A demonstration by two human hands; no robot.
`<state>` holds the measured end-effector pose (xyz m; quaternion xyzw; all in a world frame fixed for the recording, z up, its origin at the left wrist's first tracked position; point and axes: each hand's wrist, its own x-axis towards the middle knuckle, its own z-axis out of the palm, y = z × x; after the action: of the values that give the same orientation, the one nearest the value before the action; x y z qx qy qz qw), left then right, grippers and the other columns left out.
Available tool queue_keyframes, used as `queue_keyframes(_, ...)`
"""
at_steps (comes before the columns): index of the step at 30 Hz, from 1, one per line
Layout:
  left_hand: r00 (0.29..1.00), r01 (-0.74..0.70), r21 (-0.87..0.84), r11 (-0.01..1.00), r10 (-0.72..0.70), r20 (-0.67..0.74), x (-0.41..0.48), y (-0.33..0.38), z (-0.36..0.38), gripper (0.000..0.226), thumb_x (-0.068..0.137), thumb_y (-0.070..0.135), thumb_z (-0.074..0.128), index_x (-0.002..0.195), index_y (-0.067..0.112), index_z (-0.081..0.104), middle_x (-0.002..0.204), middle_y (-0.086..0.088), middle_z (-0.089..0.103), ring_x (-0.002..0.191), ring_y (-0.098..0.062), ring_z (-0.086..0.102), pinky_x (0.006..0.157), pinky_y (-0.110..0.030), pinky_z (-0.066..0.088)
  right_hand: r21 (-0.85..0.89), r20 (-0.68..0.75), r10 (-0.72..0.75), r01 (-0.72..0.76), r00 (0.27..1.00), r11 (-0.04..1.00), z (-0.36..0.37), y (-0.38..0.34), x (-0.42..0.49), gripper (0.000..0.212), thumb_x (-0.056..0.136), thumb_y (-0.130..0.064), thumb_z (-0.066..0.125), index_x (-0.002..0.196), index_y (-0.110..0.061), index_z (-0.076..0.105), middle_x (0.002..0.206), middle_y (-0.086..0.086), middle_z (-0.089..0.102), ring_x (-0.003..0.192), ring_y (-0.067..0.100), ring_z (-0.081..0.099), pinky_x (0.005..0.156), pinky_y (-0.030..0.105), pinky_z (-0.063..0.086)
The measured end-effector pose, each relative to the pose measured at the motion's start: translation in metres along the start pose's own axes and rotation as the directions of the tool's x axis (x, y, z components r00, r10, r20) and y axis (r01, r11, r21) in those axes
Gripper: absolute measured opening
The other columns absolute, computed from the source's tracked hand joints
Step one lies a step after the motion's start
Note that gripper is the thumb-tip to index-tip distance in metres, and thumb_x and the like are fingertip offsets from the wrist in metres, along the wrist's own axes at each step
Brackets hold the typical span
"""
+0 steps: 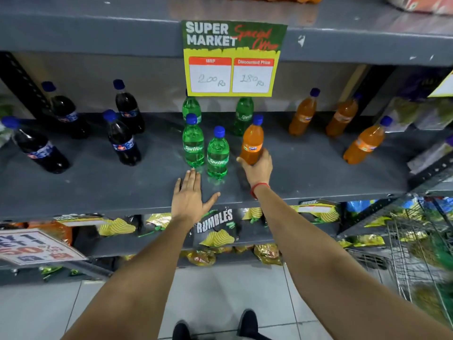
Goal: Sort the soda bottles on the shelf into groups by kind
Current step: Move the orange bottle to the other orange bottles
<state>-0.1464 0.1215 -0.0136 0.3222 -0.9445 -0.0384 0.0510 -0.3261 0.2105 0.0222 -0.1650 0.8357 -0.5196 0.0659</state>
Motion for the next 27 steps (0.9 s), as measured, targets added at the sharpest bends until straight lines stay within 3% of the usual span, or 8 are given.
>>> queue_keyframes(5,1.0,0.01,-0.024,1.0,-0.01,-0.005,-0.002,0.003,-0.002,0.095,0.081,0.073,0.01,0.144,0.002,0.02,0.155,-0.012,0.023,0.144,-0.022,0.017,0.117,-0.044,0.015,0.006,-0.046,0.02,-0.019,0.999,1.0,0.003,-0.003,0.003,0.052,0.072,-0.026,0.079,0.109,0.0,0.053,0.112,0.02,0.061,0.104,0.035,0.057,0.086,0.037,0.046)
queue_keyframes(8,1.0,0.009,-0.045,0.999,-0.009,-0.009,-0.003,0.003,-0.003,0.089,0.084,0.07,0.02,0.143,0.003,0.022,0.154,-0.013,0.025,0.143,-0.022,0.019,0.117,-0.044,0.015,-0.009,-0.023,0.018,-0.019,1.0,1.0,0.0,-0.002,0.007,0.049,0.073,-0.028,0.079,0.106,-0.001,0.055,0.11,0.02,0.063,0.102,0.034,0.059,0.087,0.04,0.048)
queue_keyframes(18,1.0,0.021,0.0,1.0,-0.021,-0.002,-0.006,0.002,-0.003,0.104,0.075,0.077,-0.003,0.144,0.004,0.022,0.154,-0.012,0.026,0.143,-0.021,0.02,0.117,-0.042,0.016,0.005,0.044,-0.026,0.026,0.999,1.0,-0.05,0.019,0.019,0.041,0.073,-0.026,0.08,0.103,-0.004,0.063,0.103,0.016,0.071,0.096,0.029,0.065,0.084,0.025,0.043)
queue_keyframes(27,0.999,0.04,-0.023,0.999,-0.04,-0.017,-0.007,0.005,-0.005,0.105,0.075,0.078,-0.002,0.14,0.003,0.033,0.149,-0.013,0.037,0.14,-0.023,0.029,0.114,-0.043,0.022,-0.1,0.048,0.012,-0.007,0.999,0.995,-0.138,0.05,0.068,0.044,0.077,-0.025,0.076,0.111,-0.003,0.057,0.115,0.02,0.065,0.108,0.037,0.058,0.098,0.044,0.044)
